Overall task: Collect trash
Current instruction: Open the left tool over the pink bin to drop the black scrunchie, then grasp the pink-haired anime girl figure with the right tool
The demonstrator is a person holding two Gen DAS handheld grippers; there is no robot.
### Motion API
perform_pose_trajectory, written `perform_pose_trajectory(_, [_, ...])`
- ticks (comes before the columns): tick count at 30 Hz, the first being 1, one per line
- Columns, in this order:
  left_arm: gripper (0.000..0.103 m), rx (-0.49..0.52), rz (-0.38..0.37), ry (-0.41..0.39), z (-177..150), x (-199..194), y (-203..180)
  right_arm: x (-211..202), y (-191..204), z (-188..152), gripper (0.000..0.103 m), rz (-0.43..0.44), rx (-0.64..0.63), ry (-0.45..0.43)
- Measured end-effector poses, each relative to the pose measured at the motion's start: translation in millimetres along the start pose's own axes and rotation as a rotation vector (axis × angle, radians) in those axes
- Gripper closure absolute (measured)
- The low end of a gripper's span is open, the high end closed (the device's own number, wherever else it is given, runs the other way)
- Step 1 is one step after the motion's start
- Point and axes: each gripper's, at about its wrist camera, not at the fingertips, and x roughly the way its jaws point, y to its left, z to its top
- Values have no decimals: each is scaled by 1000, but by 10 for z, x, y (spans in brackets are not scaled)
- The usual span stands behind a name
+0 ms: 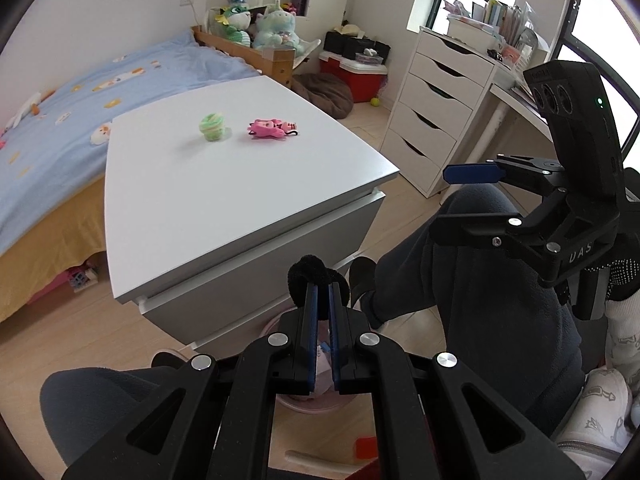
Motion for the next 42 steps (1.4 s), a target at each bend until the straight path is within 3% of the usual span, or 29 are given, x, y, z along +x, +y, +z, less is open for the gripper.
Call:
perform_pose_trajectory(8, [97, 29, -12, 0, 21, -10, -86, -79, -71, 17, 4, -11, 16, -18])
perform_pose_trajectory(12, [89, 31, -14, 3, 13, -8, -95, -107, -102, 31, 4, -13, 24, -27])
perform_pose_trajectory(14, [53, 22, -9, 2, 15, 6, -76, -112, -109, 27, 4, -15, 27, -30])
perform_pose_trajectory(15, [28, 12, -9, -8, 16, 7, -60, -113, -113, 26, 4, -15, 28, -31])
perform_pose_trajectory(16, [11, 2, -8, -17, 19, 5, -44, -111, -119, 20, 4, -16, 29, -31])
perform_pose_trajectory(34, [7, -68, 37, -37, 23, 0, 129, -41, -117, 12, 3, -5, 38, -26])
perform_pose_trajectory(42, [7, -92, 49, -61, 93, -26, 239, 17, -145, 189, 3, 4, 23, -31])
